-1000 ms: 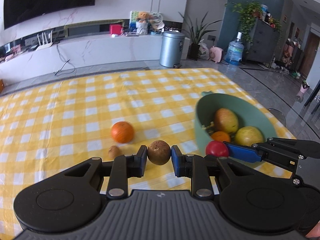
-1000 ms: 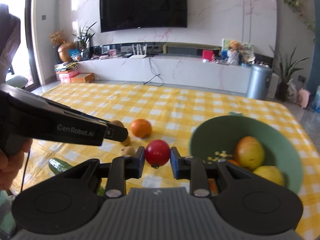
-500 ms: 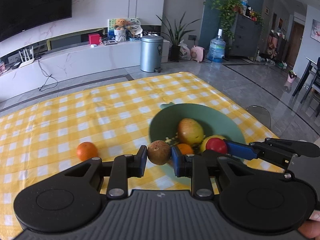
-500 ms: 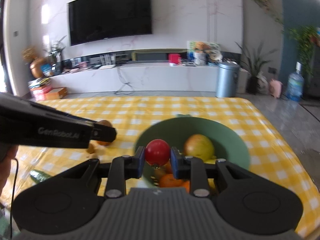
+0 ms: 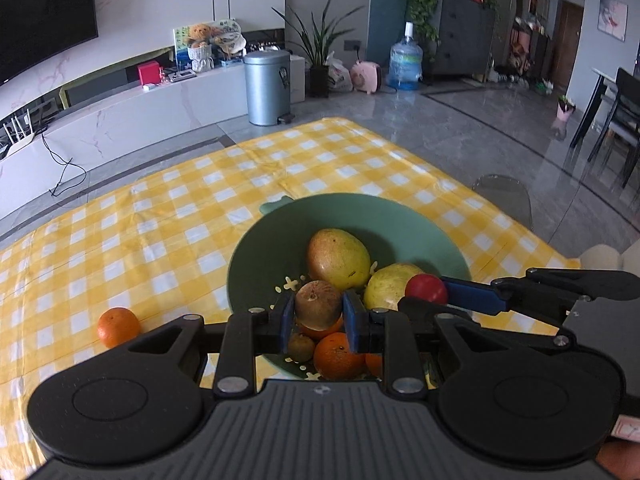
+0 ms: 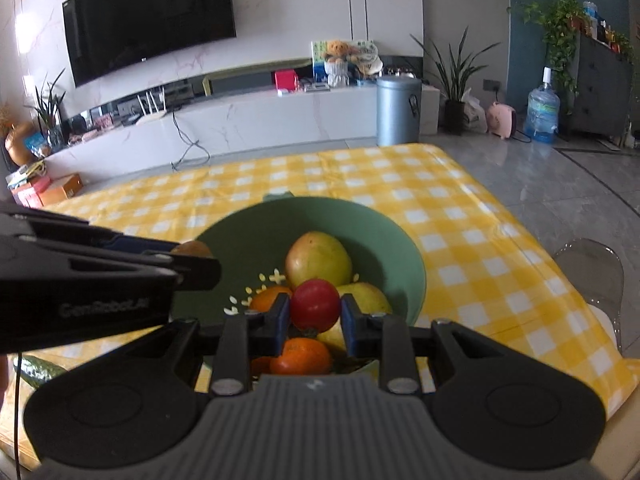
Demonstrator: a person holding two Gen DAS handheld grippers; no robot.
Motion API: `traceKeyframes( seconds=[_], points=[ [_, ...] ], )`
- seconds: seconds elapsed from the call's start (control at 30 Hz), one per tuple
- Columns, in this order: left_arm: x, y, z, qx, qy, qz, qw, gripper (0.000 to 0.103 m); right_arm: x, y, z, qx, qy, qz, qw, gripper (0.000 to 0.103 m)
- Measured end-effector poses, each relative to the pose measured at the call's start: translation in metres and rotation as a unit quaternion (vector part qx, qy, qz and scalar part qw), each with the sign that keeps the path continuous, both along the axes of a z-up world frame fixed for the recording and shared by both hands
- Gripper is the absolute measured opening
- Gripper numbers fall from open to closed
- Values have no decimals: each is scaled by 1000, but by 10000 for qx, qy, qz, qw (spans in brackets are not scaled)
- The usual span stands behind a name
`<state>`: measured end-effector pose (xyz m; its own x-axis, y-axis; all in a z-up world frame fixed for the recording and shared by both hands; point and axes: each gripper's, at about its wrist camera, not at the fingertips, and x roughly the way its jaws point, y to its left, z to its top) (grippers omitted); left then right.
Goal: Organize fruits
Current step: 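Lower the tomato and longan into the colander and open both grippers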
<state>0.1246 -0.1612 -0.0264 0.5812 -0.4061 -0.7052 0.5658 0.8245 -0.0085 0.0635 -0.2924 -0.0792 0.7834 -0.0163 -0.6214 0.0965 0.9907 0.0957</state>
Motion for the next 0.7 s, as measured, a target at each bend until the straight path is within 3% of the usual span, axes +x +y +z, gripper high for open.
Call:
traceKeyframes(
  seconds=[0.37,0.7],
  points=[
    [11,-13,-14,348,24,-88,9994,28,14,-2,-13,-87,417,-284,9987,24],
    [21,-16,-25,329,219,-139,9991,28,22,-3,-19,-82,640,-275,9975,24]
  ],
)
